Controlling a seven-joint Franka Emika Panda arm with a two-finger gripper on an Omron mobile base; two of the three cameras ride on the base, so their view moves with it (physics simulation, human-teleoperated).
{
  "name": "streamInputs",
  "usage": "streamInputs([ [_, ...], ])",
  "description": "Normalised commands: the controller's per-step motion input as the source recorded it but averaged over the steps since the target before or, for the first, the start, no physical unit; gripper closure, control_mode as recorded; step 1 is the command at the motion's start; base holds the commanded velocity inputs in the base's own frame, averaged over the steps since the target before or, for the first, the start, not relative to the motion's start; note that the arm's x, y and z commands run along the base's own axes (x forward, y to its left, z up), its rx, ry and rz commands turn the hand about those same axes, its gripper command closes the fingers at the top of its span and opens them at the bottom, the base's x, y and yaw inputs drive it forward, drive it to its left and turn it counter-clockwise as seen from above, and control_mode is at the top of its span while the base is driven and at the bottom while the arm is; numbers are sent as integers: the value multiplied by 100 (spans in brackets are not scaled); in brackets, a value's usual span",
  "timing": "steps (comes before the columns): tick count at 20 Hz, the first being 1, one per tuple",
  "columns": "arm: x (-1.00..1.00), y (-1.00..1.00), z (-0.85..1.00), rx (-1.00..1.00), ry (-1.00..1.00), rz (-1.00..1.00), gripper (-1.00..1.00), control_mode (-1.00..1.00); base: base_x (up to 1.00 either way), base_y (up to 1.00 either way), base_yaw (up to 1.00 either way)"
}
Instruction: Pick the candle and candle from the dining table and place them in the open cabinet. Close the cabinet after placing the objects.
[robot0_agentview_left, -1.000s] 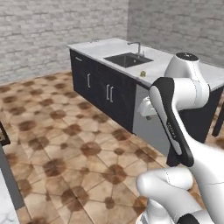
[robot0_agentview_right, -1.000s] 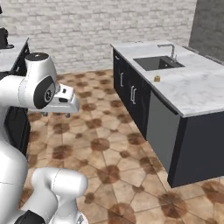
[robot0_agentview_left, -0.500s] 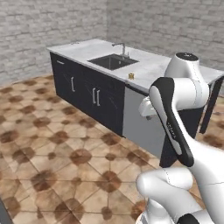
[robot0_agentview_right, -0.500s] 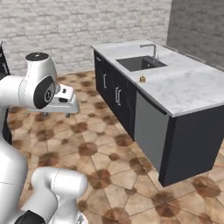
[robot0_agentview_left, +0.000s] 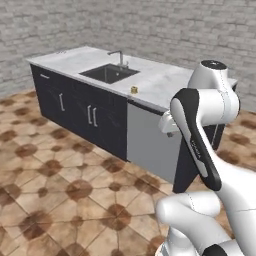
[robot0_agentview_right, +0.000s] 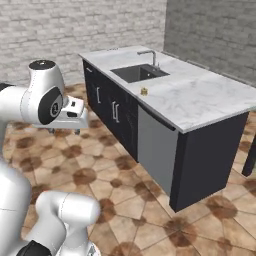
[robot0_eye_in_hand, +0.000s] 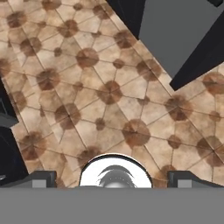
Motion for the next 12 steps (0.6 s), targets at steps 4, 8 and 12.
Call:
streamInputs([
  [4, 0, 0, 0, 0, 0, 0, -100, 100, 57, 4, -22],
  [8, 0, 0, 0, 0, 0, 0, -100, 100, 57, 9, -21],
  [12, 0, 0, 0, 0, 0, 0, -100, 100, 58, 16, -20],
])
